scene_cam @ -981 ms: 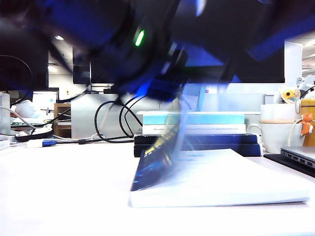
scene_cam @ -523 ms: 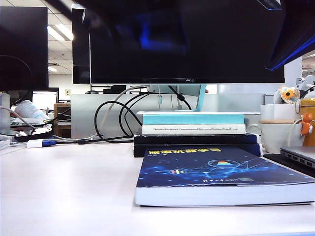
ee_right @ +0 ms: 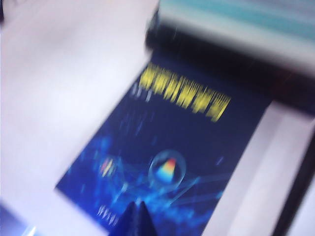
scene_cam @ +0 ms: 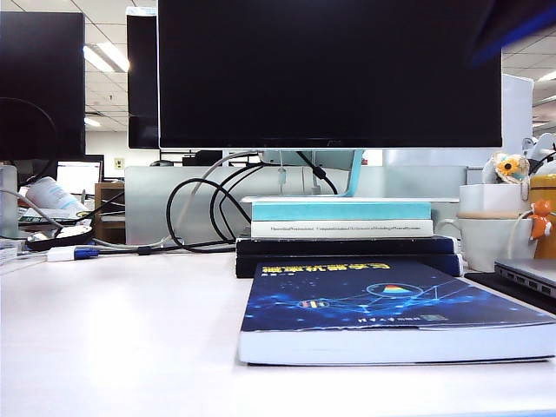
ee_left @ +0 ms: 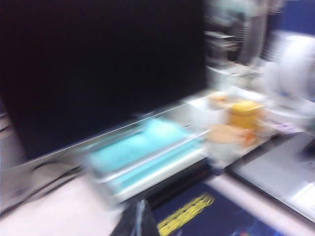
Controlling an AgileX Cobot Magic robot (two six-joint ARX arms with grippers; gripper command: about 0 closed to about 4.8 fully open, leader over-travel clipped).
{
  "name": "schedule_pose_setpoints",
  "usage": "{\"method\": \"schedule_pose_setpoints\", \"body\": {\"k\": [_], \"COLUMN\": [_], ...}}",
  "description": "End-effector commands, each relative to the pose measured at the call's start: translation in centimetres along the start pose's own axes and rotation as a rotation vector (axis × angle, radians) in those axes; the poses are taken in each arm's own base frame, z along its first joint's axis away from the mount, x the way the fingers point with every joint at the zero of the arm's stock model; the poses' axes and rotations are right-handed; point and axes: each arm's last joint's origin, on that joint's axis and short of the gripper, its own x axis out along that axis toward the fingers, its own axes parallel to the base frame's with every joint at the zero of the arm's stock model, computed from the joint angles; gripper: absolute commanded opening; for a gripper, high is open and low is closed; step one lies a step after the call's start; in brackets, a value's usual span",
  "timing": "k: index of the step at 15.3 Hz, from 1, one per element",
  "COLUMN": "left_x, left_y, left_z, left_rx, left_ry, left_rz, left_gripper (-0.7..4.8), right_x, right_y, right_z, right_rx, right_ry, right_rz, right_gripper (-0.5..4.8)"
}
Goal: Close the book.
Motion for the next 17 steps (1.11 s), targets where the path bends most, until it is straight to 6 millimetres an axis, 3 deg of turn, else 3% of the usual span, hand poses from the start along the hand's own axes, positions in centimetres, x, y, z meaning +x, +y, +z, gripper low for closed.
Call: {"method": "schedule_pose_setpoints", "body": {"k": [1,2,5,7,10,13,14,17], "left_x": [-3.2,-5.3,-9.2,-9.1,-9.1,-8.6,-7.5,-7.5], "left_y": [1.4,1.8,2.3,2.3,2.5,2.4,2.1,1.9], "left_z": [-1.7,-2.2,-3.8,-4.4,-4.3,-4.7,-6.4,-5.1], "left_rx": [0.005,-0.041,-0.109,-0.088,-0.143,-0.169,-0.196,-0.236], "left_ry": [0.119,0.054,-0.035,0.05,0.021,-0.002,0.019,-0.081], "left_rz": [0.071,0.075,0.146,0.176,0.229,0.238,0.263,0.122], "left_gripper": [-0.06,-0.06,-0.06,-0.06,-0.06,-0.06,-0.06,-0.06], "right_x": [-2.1,-3.0,-4.4,-4.8,-4.8,-4.8,-5.4,-5.2], "right_y": [0.3,0.5,0.9,0.9,0.7,0.6,0.7,0.9], "right_z": [0.2,0.1,-0.7,-2.5,-5.6,-6.9,-7.4,-7.9], "right_rx": [-0.019,-0.024,0.008,0.03,0.065,0.08,0.068,0.06], "right_ry": [-0.105,-0.143,-0.254,-0.407,-0.573,-0.671,-0.714,-0.672], "right_rz": [-0.09,-0.125,-0.148,-0.17,-0.234,-0.236,-0.234,-0.175], "right_gripper": [-0.02,-0.02,-0.02,-0.02,-0.02,-0.02,-0.02,-0.02]}}
